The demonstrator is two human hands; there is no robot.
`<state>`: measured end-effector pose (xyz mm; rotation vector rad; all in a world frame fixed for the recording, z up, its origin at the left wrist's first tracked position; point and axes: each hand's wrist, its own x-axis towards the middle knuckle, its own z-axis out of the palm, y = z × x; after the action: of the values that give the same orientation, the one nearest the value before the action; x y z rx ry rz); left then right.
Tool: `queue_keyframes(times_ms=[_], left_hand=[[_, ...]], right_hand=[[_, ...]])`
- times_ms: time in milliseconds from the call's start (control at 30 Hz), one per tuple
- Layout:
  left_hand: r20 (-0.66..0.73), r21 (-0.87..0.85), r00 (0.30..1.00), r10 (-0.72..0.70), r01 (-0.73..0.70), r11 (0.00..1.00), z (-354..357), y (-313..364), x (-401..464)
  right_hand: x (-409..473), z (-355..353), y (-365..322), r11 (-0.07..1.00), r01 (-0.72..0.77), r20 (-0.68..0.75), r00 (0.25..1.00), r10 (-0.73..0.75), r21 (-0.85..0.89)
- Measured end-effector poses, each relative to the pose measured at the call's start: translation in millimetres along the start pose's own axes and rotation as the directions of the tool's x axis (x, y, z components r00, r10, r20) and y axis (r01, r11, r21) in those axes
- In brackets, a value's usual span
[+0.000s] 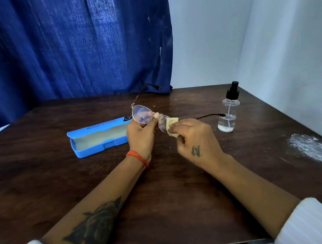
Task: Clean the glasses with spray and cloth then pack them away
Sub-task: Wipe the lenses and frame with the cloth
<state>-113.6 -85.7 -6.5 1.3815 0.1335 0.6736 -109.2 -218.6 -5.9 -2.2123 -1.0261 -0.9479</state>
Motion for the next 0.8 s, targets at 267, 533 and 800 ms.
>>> queue_keyframes(times_ms=[267, 533, 800], left_hand=[[0.003, 0.020, 1.000, 0.025, -0.025, 0.999, 1.4, 0.0, -4.1], [-0.024, 0.085, 0.999, 0.035, -0.033, 0.996, -1.2, 2.0, -1.8], [0.010, 0.066, 1.000, 0.020, -0.021, 0.998, 1.5, 6.3, -6.5]], right_hand=[[0.3, 9.2, -6.0, 0.990, -0.072, -0.077, 0.994, 0.082, 0.121], [-2.5, -0.9, -1.1, 0.996, -0.029, 0.024, 0.999, 0.027, 0.082], [1.7, 4.6, -4.5, 0.995, -0.076, -0.067, 0.995, 0.080, 0.059]])
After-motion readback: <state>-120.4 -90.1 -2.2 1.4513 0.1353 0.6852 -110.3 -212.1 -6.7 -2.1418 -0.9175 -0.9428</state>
